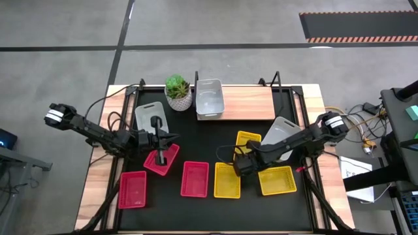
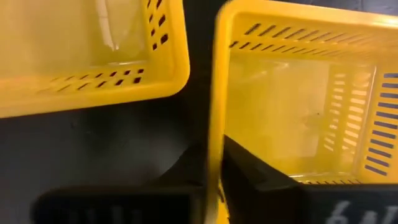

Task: Stack baskets on shelf by color
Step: Put the top yellow bin on the shelf

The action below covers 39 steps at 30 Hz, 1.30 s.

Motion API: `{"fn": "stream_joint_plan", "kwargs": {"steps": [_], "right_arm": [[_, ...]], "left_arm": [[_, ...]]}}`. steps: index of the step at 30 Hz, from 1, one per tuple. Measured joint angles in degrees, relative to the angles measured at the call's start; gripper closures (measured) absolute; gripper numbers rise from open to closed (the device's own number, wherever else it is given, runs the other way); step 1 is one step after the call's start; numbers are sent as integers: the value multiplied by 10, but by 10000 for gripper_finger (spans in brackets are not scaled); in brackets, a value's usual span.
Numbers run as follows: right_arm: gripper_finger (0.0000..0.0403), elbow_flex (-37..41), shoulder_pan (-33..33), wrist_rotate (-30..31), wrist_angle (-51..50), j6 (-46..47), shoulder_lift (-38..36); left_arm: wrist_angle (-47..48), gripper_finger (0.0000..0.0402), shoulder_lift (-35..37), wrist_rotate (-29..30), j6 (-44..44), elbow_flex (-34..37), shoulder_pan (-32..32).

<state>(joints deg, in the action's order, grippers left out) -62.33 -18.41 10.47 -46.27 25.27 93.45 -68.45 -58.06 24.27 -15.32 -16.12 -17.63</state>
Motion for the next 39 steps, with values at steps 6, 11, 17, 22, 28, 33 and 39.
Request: {"fn": "stream_joint_plan", "kwargs": {"steps": [6,11,17,22,28,33,39], "right_arm": [[393,-43,0,-4,-46,-1,-15],[394,-102,0,0,-92,-32,-35],[394,-171,8,35,-147,-103,-42],[394,-199,48,42,-177,-195,-42],[394,-201,140,46,-204,-276,-42],[394,-192,235,46,-207,-354,-42],[394,-177,348,5,-168,-443,-42]], "left_arm": [[-4,402,8,0,-32,-9,0],[-1,402,27,0,-75,-10,0],[-1,402,47,0,-93,-8,0],[-1,402,57,0,-112,-10,0],[-2,402,84,1,-153,-16,0],[0,402,87,2,-153,-10,0],[0,402,84,2,-180,-9,0]]}}
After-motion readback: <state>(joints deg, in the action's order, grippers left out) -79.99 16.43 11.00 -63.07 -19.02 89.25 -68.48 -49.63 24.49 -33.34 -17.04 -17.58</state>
